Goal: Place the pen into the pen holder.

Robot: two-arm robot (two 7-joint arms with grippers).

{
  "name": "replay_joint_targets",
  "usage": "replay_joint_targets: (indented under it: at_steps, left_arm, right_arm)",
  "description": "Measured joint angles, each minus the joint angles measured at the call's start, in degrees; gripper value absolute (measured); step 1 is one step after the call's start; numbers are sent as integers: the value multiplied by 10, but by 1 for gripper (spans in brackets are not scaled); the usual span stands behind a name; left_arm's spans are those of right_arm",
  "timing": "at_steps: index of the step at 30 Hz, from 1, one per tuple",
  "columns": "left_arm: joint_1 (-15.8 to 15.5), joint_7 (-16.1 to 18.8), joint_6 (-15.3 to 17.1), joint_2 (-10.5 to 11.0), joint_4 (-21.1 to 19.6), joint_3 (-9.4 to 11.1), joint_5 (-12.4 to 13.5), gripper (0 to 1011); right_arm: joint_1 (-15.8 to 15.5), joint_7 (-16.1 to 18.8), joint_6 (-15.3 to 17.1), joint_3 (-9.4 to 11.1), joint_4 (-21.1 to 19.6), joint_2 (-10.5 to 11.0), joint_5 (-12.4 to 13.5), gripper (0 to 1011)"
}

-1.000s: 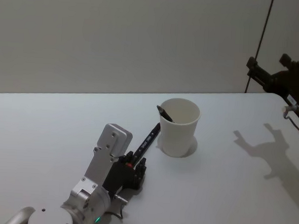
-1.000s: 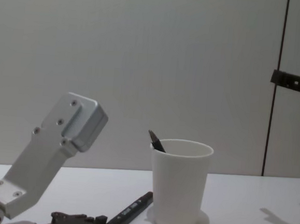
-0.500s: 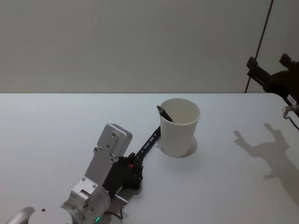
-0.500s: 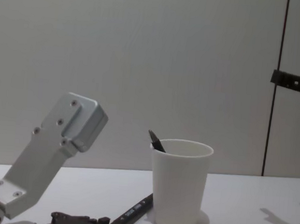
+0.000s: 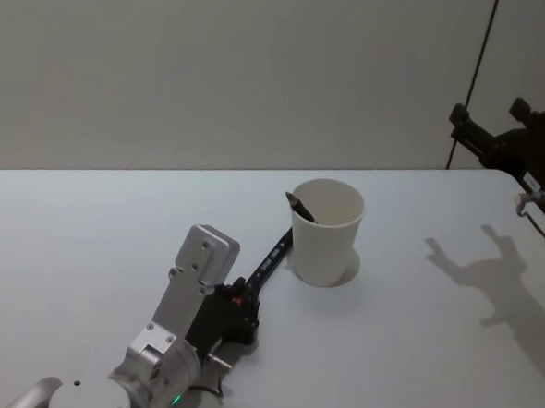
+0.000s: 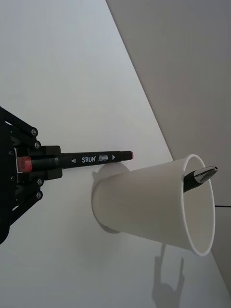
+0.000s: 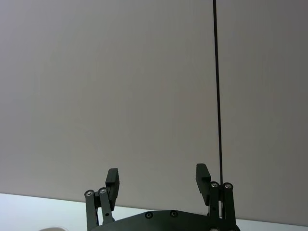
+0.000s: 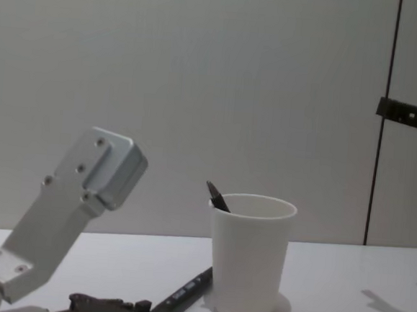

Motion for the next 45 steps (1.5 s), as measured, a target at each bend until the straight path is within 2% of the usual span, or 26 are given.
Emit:
replay_joint_targets:
  at_steps: [15,27,35,45]
  left_arm:
    - [18,30,-53,19,-38,-14,2,160]
    - [26,50,-121,31,-72,-30,16,160]
    - [15,48,-170,29,-87,-41,29,160]
    - [-10,26,-226,16,-94,-53,42,160]
  right_arm:
    - [0,0,0,0,0,0,0,1001]
    - [0,0,0,0,0,0,0,1001]
    - [0,0,0,0,0,0,0,1001]
    - [0,0,0,0,0,0,0,1001]
